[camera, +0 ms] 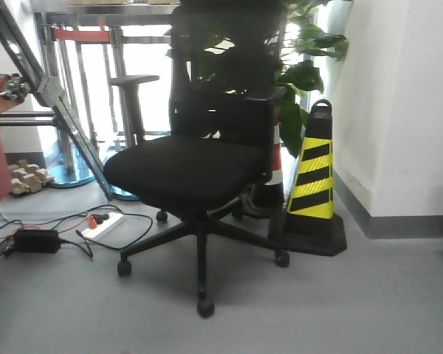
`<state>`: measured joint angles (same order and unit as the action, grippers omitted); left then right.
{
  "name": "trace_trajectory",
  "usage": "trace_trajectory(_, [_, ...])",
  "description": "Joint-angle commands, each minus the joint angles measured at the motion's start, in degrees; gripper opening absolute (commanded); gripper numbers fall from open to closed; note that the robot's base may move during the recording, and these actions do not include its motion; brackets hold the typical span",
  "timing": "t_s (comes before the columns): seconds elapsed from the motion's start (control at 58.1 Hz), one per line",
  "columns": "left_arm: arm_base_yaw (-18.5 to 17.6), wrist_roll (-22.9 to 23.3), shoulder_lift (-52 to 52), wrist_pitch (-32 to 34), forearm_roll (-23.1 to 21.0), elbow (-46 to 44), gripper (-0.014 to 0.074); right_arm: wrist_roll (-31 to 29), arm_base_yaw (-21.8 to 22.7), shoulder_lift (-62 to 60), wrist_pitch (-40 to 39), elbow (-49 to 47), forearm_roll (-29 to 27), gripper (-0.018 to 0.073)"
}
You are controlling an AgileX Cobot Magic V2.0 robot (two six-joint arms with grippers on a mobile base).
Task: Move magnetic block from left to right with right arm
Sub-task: 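Drive the base to the other table holding the cube in the right gripper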
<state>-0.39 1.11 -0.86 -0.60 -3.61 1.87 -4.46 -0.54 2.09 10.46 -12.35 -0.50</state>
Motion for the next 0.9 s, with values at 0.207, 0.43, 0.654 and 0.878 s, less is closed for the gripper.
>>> trace_trajectory(0.207, [-0.4, 0.2, -0.4, 5.3, -0.4, 0.4, -0.0117, -0.2, 0.3, 0.6, -5.2, -1.6, 0.0, 0.018])
trace_trajectory(0.43, [-0.4, 0.2, -0.4, 5.3, -0.4, 0.4, -0.0117, -0.2, 0.3, 0.6, -5.2, -1.6, 0.0, 0.018])
trace_trajectory(0.654, [-0.4, 0.2, -0.4, 5.3, -0.4, 0.4, -0.0117, -0.2, 0.3, 0.6, -5.2, -1.6, 0.0, 0.018])
trace_trajectory(0.878, [-0.4, 0.2, -0.4, 5.3, -0.4, 0.4, -0.0117, -0.2, 0.3, 0.6, -5.2, -1.6, 0.0, 0.018])
